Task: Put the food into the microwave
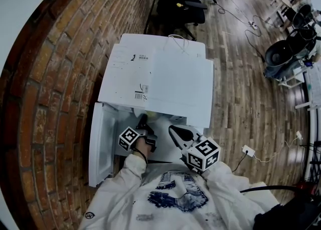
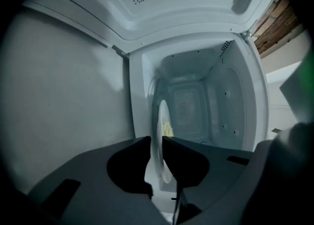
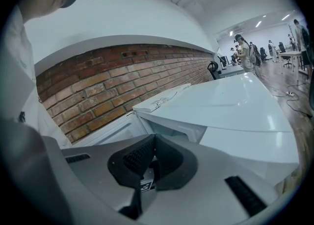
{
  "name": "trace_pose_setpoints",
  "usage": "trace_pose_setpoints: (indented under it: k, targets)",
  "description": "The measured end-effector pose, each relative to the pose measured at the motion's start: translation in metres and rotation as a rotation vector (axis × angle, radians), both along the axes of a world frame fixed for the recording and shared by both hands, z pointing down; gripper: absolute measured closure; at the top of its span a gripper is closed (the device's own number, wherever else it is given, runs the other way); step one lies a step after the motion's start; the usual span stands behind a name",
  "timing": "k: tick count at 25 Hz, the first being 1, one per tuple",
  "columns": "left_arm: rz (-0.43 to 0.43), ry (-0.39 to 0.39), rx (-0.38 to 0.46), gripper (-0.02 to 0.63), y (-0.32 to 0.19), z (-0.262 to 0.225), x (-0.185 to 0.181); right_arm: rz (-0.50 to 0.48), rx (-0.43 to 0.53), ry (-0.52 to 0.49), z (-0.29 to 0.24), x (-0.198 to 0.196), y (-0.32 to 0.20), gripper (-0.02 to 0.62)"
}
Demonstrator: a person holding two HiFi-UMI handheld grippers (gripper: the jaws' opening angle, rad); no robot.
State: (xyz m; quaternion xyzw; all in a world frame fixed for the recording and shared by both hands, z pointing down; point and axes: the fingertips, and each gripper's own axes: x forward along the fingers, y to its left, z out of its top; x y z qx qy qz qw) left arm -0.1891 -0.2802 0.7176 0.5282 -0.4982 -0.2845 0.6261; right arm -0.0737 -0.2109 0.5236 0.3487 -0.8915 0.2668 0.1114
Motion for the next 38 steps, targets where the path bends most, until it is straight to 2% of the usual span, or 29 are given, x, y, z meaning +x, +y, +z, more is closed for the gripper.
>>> trace_pose_setpoints:
  k: [2,5,13,19,23,38]
  targets:
    - [0.0,0.001,-0.006,0.517,0.004,0.001,-0.001,-0.001,0.0,-0.002,-0.001,0.0,0.003,0.581]
    - [0.006,0.016,0.006,0.5,0.012,-0.003,0.003,-0.001,0.002,-0.007,-0.001,0.001,0.008,0.581]
    - [0.041,0.072,0.019,0.499,0.034,-0.011,0.026,0.002,0.004,-0.016,-0.001,0.003,0.019,0.581]
    - [0.048,0.083,0.022,0.502,0.038,-0.011,0.03,0.014,0.008,-0.016,-0.002,0.008,0.025,0.581]
    - [0.048,0.083,0.034,0.58,0.034,-0.013,0.029,0.022,0.007,-0.013,-0.002,0.01,0.026,0.581]
    - [0.022,0.096,0.03,0.584,0.015,-0.012,0.024,0.035,-0.009,-0.013,0.002,0.017,0.02,0.581]
